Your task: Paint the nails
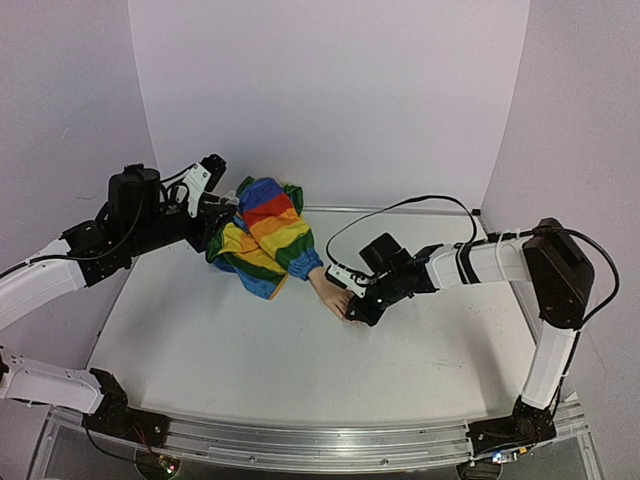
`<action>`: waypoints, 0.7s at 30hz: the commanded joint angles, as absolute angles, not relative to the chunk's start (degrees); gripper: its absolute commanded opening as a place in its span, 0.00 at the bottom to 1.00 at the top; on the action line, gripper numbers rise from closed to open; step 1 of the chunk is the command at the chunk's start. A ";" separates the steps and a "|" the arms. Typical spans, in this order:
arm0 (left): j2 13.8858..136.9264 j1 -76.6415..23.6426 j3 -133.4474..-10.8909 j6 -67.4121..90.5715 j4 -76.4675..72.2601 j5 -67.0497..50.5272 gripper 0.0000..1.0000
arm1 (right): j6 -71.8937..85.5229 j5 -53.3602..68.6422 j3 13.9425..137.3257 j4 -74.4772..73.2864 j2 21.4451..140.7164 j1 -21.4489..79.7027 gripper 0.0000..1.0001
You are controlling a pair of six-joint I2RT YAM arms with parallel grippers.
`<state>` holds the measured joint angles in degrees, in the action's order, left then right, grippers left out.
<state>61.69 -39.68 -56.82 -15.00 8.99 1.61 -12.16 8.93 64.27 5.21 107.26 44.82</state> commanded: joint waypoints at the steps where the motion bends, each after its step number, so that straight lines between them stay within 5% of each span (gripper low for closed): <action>1: 60.74 -39.55 -56.86 -14.55 5.63 0.89 0.00 | -12.06 11.25 62.99 5.10 102.32 45.22 0.00; 21: 60.90 -39.56 -56.86 -14.61 5.66 1.06 0.00 | -11.88 10.43 66.10 6.91 105.77 45.29 0.00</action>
<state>61.69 -39.68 -56.45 -15.00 8.97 1.61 -12.14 10.00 64.12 6.48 105.06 44.84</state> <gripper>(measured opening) 0.217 0.146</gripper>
